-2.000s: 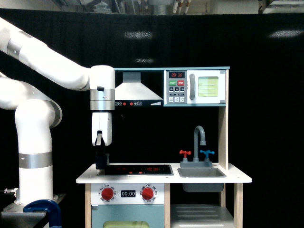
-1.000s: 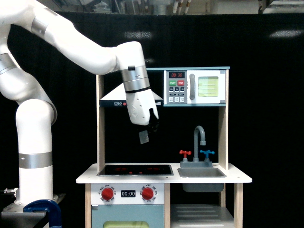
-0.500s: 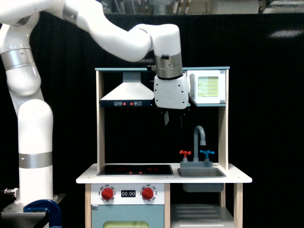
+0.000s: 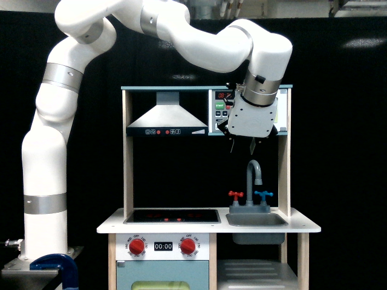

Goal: Open the oven door

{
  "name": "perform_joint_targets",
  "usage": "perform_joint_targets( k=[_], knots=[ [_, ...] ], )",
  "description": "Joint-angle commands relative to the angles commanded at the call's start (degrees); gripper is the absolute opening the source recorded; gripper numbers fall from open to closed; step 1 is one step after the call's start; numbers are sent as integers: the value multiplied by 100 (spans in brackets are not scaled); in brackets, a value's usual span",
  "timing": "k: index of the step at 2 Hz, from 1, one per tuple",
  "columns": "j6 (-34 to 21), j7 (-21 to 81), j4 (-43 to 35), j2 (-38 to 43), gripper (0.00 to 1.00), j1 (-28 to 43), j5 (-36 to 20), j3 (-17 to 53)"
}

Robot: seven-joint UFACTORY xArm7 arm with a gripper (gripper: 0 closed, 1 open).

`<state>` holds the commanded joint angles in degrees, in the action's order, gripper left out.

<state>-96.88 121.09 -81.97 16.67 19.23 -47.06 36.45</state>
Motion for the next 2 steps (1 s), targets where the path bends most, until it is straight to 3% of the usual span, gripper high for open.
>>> perform_joint_targets(
  k=[1, 2],
  knots=[
    [126, -470, 152, -239, 100, -203, -529, -604],
    [341, -1294, -375, -232, 100, -136, -693, -1210]
  ],
)
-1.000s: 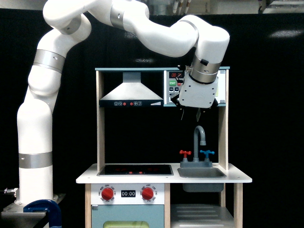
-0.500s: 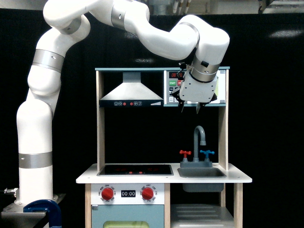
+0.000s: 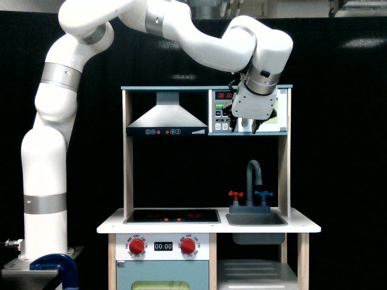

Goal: Open the oven door

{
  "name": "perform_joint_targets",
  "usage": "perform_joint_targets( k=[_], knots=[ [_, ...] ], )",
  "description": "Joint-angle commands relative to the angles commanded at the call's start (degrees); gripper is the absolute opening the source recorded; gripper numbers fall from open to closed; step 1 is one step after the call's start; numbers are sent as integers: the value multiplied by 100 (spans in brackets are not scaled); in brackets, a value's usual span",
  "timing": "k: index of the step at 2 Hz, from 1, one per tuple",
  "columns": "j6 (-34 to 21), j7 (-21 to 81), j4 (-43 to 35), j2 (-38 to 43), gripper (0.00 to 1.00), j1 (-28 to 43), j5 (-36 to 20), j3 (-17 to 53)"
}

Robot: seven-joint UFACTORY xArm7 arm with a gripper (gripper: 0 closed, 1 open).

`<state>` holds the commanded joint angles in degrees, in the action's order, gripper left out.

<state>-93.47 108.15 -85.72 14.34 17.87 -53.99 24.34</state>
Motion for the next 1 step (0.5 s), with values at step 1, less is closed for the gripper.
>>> perform_joint_targets(
  k=[1],
  knots=[
    [180, -606, -482, 98, 100, -34, -72, -533]
  ],
)
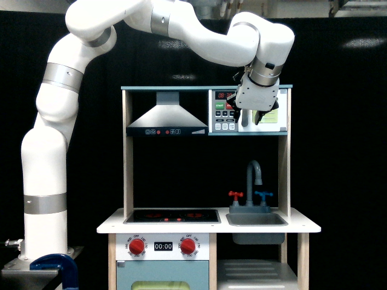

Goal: Open the oven door

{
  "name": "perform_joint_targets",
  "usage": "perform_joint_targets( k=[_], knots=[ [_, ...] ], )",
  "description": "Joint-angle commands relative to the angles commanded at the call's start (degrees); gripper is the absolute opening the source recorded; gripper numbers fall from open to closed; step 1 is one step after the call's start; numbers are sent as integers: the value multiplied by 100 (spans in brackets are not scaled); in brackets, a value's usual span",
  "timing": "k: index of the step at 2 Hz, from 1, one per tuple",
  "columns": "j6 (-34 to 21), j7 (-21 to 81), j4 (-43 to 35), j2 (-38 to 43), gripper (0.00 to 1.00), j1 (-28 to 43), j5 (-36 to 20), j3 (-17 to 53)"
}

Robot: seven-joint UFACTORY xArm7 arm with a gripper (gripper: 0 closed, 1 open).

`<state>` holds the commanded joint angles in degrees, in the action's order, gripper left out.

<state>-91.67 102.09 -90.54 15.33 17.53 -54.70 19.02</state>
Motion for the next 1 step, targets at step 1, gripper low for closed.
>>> perform_joint_targets(
  k=[1],
  knots=[
    [116, -217, -183, 73, 0, -45, -9, -263]
  ],
)
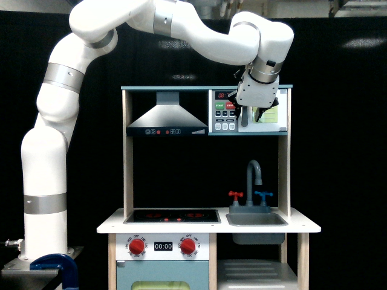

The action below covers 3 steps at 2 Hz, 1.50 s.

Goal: Open the oven door

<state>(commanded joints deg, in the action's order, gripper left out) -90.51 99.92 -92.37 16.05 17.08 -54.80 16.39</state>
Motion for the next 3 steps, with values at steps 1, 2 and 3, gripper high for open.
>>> perform_joint_targets(
  k=[1, 2, 3],
  knots=[
    [65, 8, 127, -89, 0, -30, 34, -78],
    [69, 30, 296, -249, 0, -119, 97, -155],
    [43, 101, 337, -255, 0, -241, 127, -210]
  ],
)
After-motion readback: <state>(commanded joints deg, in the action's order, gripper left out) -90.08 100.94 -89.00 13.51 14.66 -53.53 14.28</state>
